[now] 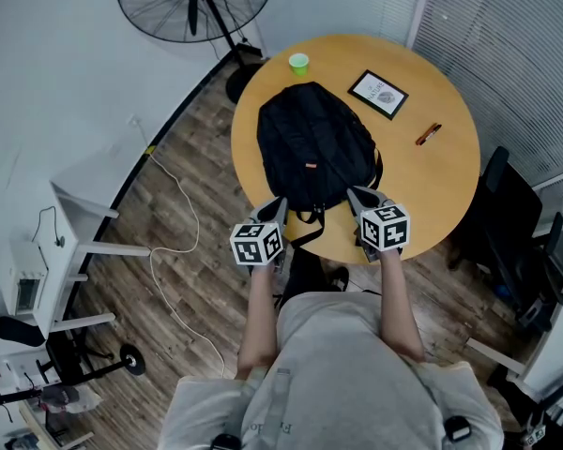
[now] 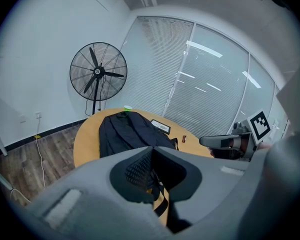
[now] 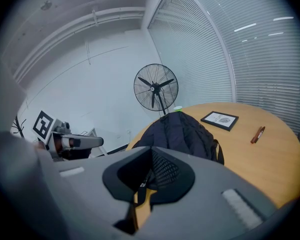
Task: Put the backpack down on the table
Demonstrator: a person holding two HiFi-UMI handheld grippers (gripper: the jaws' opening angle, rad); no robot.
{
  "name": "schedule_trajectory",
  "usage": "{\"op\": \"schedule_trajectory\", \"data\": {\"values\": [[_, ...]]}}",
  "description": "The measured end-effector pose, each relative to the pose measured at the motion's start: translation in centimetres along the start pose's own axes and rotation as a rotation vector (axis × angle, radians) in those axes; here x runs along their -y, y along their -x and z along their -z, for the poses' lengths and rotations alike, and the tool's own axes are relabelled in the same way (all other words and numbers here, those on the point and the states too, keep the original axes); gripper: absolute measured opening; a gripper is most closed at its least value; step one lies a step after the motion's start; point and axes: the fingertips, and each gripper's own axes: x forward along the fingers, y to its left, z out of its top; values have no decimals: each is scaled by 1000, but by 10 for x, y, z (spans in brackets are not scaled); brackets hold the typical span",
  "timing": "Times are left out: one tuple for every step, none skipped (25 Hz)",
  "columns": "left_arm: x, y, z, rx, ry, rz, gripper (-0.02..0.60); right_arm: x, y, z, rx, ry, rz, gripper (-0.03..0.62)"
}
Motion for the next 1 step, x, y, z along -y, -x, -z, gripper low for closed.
{"op": "schedule_trajectory", "data": {"values": [[0,0,0,-1,0,1,6,0,0,0,0,0,0,-2]]}}
